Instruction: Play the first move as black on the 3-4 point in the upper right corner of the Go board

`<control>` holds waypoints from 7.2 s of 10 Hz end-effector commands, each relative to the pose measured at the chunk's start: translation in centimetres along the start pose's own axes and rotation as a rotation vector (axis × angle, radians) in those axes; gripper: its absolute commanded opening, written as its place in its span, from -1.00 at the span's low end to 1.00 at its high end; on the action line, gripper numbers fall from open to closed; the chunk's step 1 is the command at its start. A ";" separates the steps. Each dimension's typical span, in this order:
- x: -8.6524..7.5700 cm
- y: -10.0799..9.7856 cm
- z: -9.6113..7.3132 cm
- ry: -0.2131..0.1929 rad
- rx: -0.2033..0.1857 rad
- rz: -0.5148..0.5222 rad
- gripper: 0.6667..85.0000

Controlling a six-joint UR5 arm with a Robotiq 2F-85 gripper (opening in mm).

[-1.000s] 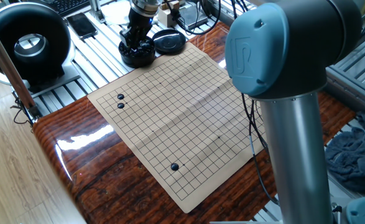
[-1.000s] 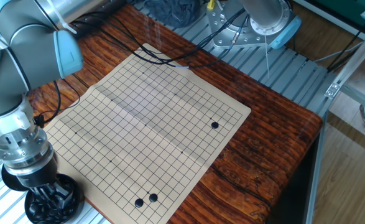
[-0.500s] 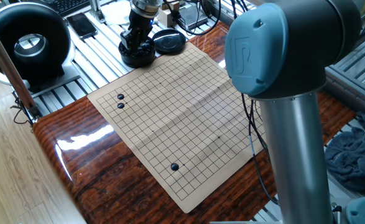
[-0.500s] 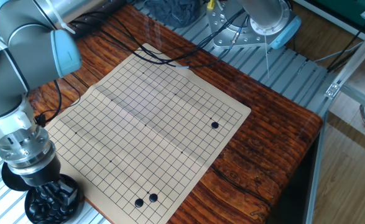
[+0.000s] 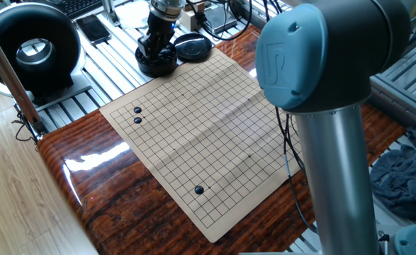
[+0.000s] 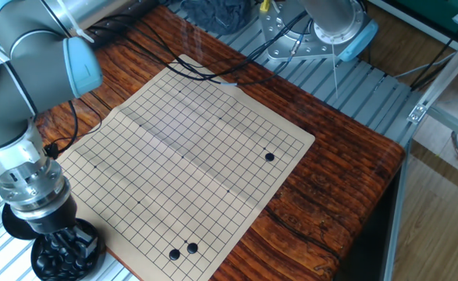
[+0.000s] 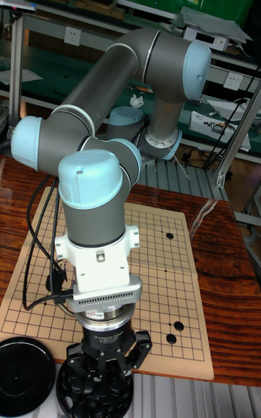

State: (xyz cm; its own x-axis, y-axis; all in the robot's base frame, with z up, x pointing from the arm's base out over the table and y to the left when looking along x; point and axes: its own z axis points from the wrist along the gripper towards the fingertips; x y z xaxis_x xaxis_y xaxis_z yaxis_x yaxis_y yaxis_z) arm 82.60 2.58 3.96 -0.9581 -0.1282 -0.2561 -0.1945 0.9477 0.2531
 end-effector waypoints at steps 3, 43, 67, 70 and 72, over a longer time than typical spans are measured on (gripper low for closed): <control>-1.1 -0.1 -0.4 -0.010 0.002 0.018 -0.26; -0.9 0.7 0.7 0.004 -0.064 0.040 -0.68; 3.4 -1.1 -7.2 0.185 0.172 0.259 -0.98; 8.0 0.1 -7.6 0.179 0.141 0.325 -0.98; 9.4 1.1 -7.9 0.191 0.126 0.365 -0.98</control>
State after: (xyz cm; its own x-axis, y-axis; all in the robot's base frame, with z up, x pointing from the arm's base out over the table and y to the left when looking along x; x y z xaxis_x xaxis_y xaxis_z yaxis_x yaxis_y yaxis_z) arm 74.14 -0.67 9.09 -0.9914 0.1300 -0.0146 0.1265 0.9814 0.1447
